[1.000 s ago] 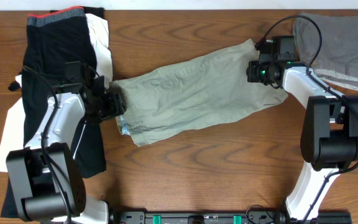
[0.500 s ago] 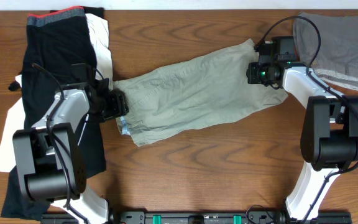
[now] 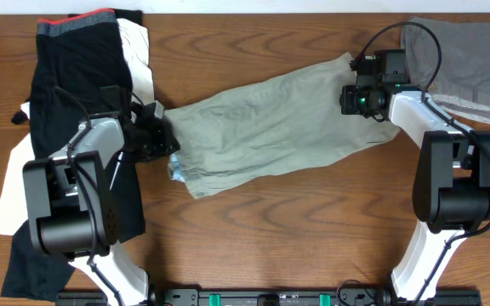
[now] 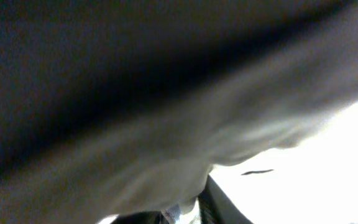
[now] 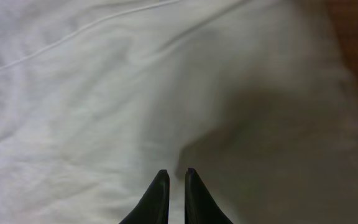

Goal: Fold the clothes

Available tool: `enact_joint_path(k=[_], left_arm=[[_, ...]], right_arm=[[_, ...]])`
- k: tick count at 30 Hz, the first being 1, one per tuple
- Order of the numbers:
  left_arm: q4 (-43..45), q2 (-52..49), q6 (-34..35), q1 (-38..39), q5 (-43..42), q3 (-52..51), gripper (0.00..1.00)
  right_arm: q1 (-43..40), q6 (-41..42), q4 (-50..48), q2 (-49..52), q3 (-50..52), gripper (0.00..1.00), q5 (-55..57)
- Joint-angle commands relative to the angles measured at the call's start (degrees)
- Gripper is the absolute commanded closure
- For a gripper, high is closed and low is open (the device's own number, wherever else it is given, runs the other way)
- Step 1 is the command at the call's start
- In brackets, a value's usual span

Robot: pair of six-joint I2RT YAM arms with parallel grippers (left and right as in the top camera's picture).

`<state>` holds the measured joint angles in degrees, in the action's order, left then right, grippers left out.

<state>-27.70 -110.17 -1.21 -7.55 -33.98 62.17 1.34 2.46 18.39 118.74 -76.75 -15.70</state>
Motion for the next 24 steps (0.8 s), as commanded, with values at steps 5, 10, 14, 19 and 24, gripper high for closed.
enact_joint_path(k=[5,10,14,19,24], left_arm=[[-0.2,-2.8,-0.4,3.0,-1.4,-2.1,0.94],[-2.9,0.1,-0.3,1.2,-1.6,-2.1,0.94],[-7.0,5.1,-1.4,-0.7,-1.4,-2.0,0.94],[-15.1,10.5,-1.9,-4.1,1.3,-0.8,0.94],[-22.7,12.2,-6.0,-7.3,3.8,2.0,0.94]], right_arm=[[-0.3,-0.8,0.5,0.6,-0.1,0.92,0.0],[-0.3,-0.9,0.2,0.6,-0.1,0.94,-1.8],[-0.3,-0.9,0.8,0.0,-1.7,0.94,-4.5],[-0.3,-0.8,2.0,-1.4,-3.4,0.94,-8.2],[-0.1,-0.8,2.2,-2.5,-3.4,0.92,-12.8]])
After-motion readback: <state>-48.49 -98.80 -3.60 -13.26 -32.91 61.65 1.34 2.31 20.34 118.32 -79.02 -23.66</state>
